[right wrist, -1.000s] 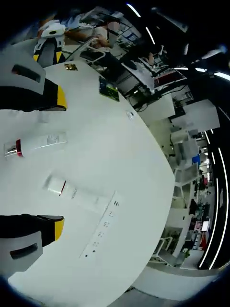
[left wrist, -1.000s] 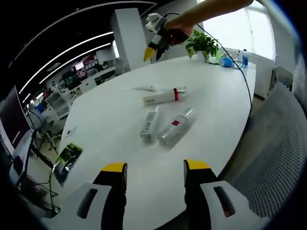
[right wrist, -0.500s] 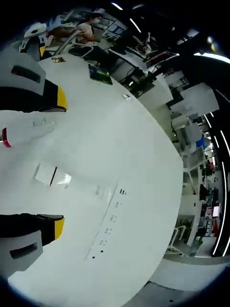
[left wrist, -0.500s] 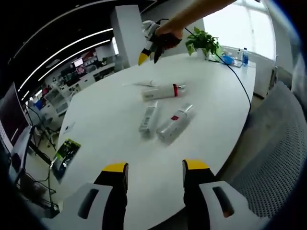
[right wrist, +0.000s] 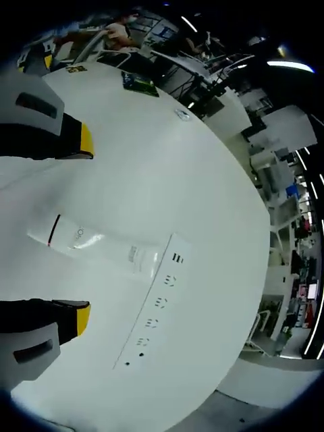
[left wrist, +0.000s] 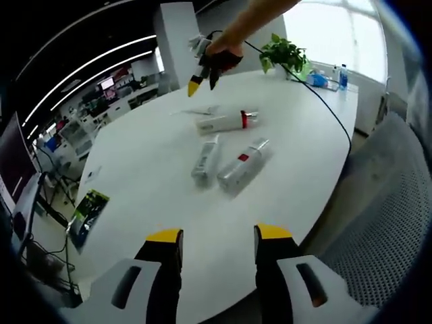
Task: Arrange the skincare products in the storage area until every visible bottle or jar stands upright without overlapping.
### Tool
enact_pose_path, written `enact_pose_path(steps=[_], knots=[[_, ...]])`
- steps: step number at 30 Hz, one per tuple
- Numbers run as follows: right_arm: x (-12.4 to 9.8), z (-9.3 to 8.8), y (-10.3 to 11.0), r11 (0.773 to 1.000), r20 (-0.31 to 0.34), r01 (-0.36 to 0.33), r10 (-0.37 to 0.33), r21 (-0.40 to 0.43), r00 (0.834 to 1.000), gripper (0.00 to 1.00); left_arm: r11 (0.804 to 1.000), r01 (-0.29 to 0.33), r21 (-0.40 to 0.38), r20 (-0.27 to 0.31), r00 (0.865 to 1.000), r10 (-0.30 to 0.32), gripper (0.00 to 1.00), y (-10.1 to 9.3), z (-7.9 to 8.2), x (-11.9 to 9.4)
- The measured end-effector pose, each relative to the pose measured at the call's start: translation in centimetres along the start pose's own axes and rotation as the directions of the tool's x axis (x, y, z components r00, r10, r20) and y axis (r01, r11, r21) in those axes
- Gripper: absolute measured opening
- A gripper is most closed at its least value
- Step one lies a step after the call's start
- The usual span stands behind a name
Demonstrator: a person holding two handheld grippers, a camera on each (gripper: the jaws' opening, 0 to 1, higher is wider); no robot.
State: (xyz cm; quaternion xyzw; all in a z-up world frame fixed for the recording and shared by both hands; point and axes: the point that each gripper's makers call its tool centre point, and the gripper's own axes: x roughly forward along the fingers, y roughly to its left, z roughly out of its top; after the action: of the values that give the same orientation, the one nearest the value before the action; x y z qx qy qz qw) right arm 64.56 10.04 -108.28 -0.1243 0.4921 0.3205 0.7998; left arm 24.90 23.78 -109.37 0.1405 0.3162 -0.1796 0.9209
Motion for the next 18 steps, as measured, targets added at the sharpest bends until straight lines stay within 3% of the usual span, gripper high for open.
enact_pose_path(steps=[12, 15, 18], knots=[[3.0, -0.6, -0.4, 0.999, -0.081, 0.042, -0.044, -0.017, 0.996, 0.82, 1.0, -0.001, -0.001, -0.012, 1.0, 0.0, 0.36, 0.2, -0.8, 0.2], [3.7, -1.4, -0.6, 0.998, -0.14, 0.045, -0.051, -0.041, 0.989, 0.75, 1.0, -0.001, 0.002, -0.017, 1.0, 0.001, 0.35, 0.4, -1.0, 0.2], [4.5, -1.2, -0.3, 0.998, -0.146, 0.048, -0.055, -0.05, 0.988, 0.7, 1.0, -0.007, 0.002, -0.016, 1.0, 0.007, 0.35, 0.5, -1.0, 0.2]])
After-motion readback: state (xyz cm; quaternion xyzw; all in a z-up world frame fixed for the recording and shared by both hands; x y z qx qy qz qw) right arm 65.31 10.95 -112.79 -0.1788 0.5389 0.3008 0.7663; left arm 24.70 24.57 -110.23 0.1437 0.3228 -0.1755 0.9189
